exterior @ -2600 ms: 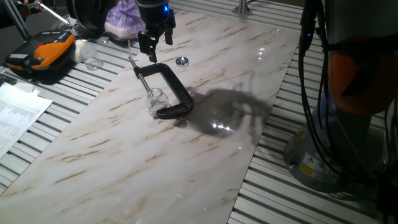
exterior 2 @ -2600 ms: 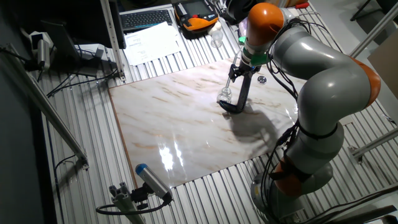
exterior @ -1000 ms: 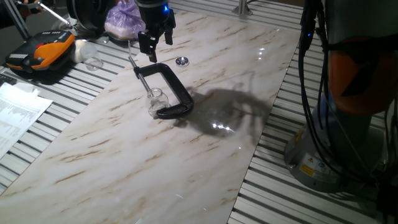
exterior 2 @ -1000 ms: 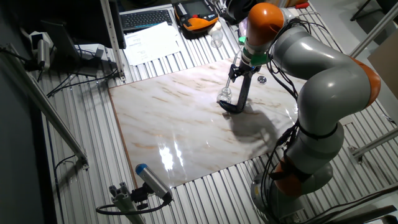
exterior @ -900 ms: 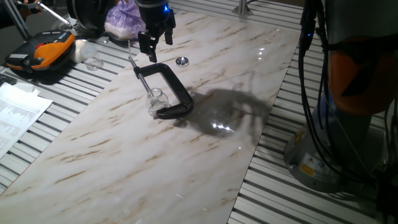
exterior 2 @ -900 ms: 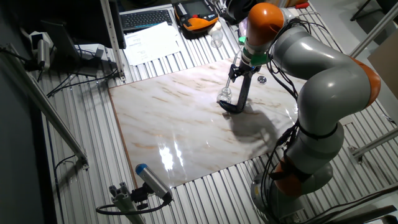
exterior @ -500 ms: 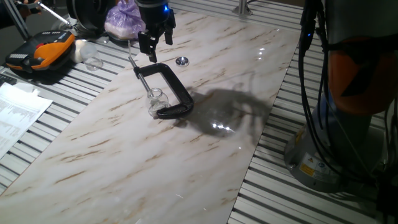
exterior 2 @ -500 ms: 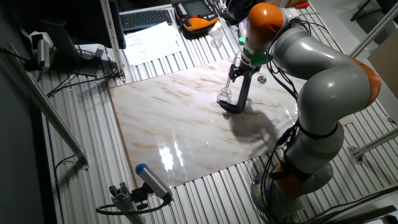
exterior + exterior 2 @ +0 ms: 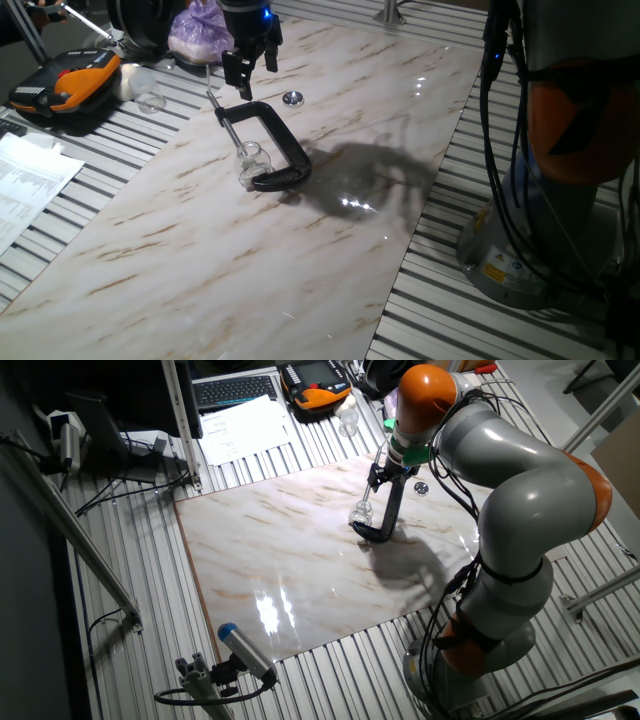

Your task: Screw the lid onto the jar

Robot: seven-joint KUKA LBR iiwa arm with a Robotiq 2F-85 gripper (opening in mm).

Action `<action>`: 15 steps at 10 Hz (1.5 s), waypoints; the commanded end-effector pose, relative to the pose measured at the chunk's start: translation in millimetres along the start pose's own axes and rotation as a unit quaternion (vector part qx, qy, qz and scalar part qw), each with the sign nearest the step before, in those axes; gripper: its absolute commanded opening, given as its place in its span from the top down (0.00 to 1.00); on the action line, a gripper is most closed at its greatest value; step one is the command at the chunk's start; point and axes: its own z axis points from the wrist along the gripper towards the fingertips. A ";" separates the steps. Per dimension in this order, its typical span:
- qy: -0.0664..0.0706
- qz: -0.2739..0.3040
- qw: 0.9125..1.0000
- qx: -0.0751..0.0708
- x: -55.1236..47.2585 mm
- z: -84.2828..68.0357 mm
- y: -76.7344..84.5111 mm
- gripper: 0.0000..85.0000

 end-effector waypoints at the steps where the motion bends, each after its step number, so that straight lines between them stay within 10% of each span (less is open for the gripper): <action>1: 0.000 0.000 1.000 0.000 0.1 0.1 0.0 1.00; 2: 0.029 0.026 0.999 -0.005 0.0 -0.6 0.3 1.00; 4: 0.030 0.026 0.999 -0.005 0.0 -2.1 1.0 1.00; 15: 0.008 0.024 1.000 0.004 -6.7 -3.4 -2.2 1.00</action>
